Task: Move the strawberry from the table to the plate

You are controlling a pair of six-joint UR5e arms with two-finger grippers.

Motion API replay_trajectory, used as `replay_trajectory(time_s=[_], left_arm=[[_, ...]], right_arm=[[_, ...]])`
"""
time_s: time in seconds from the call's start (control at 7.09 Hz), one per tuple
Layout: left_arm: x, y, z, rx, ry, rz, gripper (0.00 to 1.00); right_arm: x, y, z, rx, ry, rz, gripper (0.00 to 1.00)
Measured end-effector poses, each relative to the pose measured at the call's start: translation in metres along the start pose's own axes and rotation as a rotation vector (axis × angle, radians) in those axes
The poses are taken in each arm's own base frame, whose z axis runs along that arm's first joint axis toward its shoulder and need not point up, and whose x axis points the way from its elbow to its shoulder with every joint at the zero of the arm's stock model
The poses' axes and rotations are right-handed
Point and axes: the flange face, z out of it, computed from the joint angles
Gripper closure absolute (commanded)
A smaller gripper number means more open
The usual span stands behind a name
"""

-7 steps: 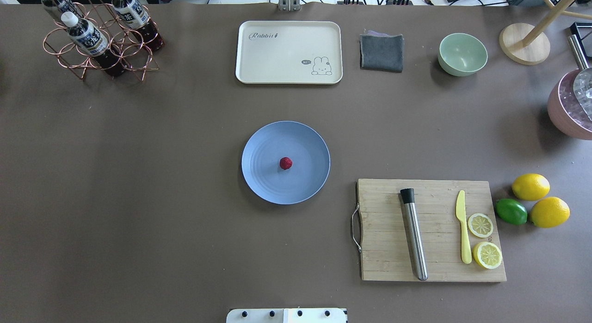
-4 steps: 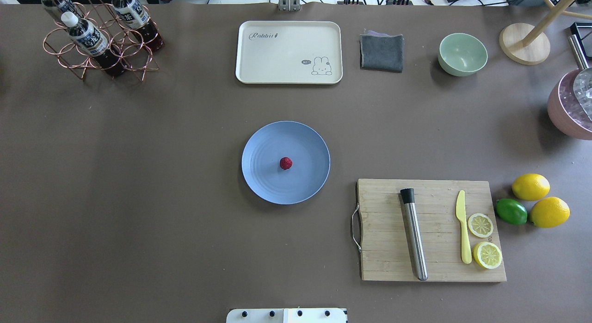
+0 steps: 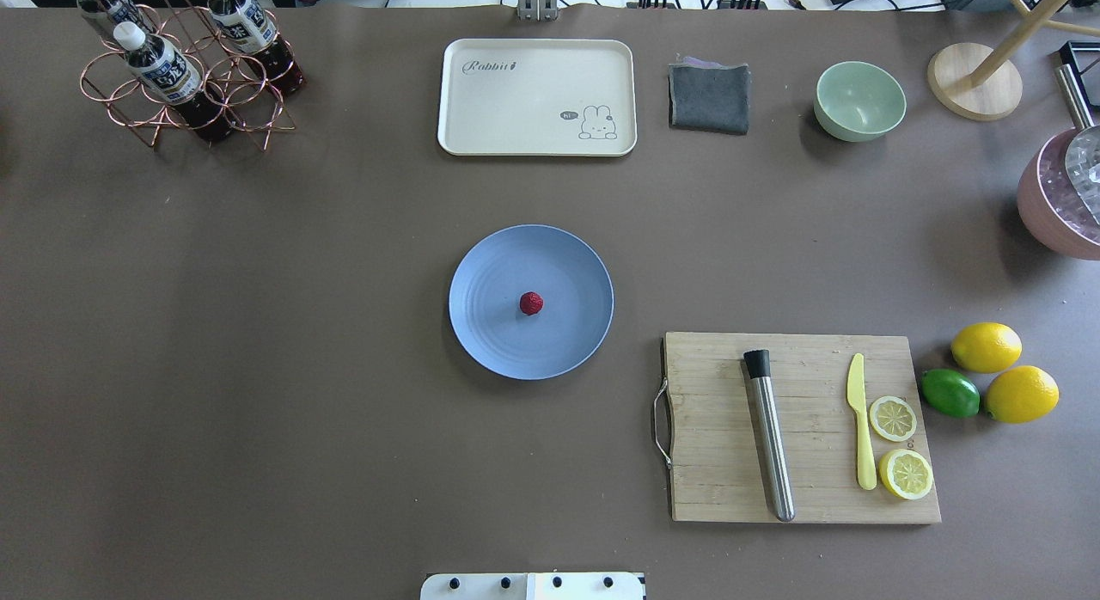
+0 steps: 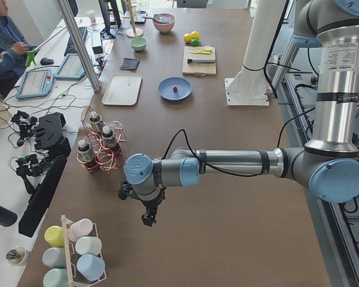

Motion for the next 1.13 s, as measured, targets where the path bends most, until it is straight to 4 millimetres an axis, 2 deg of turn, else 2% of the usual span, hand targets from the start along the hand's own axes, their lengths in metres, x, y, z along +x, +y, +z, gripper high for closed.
replay_trajectory(time_s=[1.13], left_arm=[[-0.004,0.013,0.005,-0.006,0.006,-0.012,0.01]], right_arm=[[0.002,0.005,0.003,-0.006,-0.003,0.003,0.00]])
